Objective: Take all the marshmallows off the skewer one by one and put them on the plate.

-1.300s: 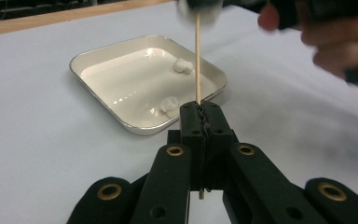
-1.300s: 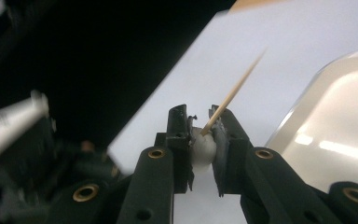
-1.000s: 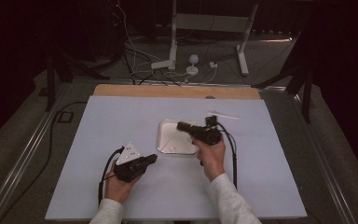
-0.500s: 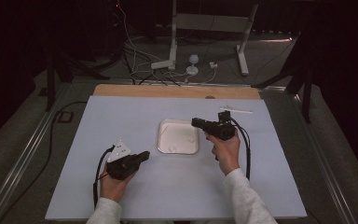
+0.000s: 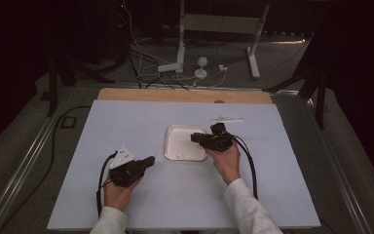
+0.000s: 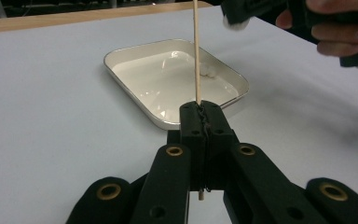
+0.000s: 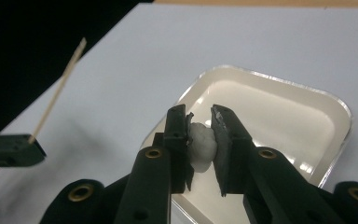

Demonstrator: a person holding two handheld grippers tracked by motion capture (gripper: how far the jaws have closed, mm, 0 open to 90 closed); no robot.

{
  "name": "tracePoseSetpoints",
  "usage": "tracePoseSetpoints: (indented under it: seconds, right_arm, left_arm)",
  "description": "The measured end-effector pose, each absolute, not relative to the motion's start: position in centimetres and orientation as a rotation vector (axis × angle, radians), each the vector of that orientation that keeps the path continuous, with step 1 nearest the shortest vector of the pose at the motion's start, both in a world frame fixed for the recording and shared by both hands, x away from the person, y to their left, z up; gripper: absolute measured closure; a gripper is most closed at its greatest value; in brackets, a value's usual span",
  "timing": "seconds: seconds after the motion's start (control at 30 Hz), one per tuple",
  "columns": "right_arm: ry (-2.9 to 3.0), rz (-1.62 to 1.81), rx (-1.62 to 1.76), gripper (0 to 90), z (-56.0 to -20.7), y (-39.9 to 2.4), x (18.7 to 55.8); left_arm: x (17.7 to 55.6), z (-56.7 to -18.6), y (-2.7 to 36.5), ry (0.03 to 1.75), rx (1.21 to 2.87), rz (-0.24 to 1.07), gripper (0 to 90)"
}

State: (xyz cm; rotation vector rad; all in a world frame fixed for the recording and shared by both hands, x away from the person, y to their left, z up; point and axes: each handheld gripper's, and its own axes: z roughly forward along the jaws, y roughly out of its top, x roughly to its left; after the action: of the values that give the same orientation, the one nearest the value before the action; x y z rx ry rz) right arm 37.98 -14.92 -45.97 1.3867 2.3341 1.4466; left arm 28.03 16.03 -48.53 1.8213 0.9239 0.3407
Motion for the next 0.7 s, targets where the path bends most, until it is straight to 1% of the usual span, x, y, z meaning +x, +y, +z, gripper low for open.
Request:
tracePoseSetpoints:
  seconds: [0.1, 0.13, 0.17, 0.23, 0.27, 0.3, 0.33, 0.4, 0.57, 0.63, 0.7]
  right_arm:
    - [2.341, 1.407, 1.385, 74.5, -46.6, -14.7, 37.9]
    - [2.338, 1.403, 1.395, 71.0, -46.9, -14.8, 37.9]
    - [2.337, 1.397, 1.406, 65.5, -47.1, -14.8, 38.0]
    - [2.326, 1.381, 1.421, 53.9, -47.6, -14.9, 38.1]
    - [2.315, 1.37, 1.431, 46.3, -47.7, -15.0, 38.1]
    - [2.307, 1.355, 1.434, 41.3, -47.8, -15.1, 38.2]
    - [2.309, 1.361, 1.428, 39.7, -47.8, -15.1, 38.2]
    - [2.287, 1.36, 1.418, 30.2, -47.7, -15.2, 38.1]
    - [2.277, 1.41, 1.381, 15.8, -47.1, -15.3, 37.6]
    - [2.277, 1.427, 1.358, 13.6, -46.9, -15.4, 37.3]
    - [2.281, 1.436, 1.33, 8.7, -46.6, -15.5, 36.9]
  left_arm:
    - [28.1, -48.5, 16.0, 0.927, 1.817, 0.338, 90.0]
    - [28.1, -48.5, 16.0, 0.927, 1.818, 0.338, 90.0]
    - [28.1, -48.5, 16.0, 0.928, 1.817, 0.338, 90.0]
    - [28.1, -48.6, 16.0, 0.928, 1.818, 0.338, 90.0]
    - [28.1, -48.6, 16.0, 0.928, 1.818, 0.339, 90.0]
    - [28.1, -48.6, 16.0, 0.929, 1.817, 0.338, 90.0]
    - [28.1, -48.6, 16.0, 0.93, 1.817, 0.338, 90.0]
    - [28.1, -48.6, 15.9, 0.933, 1.812, 0.335, 90.0]
    - [28.1, -48.5, 15.7, 0.938, 1.808, 0.33, 90.0]
    - [28.1, -48.4, 15.7, 0.941, 1.804, 0.331, 90.0]
    - [28.2, -48.3, 15.7, 0.939, 1.8, 0.327, 90.0]
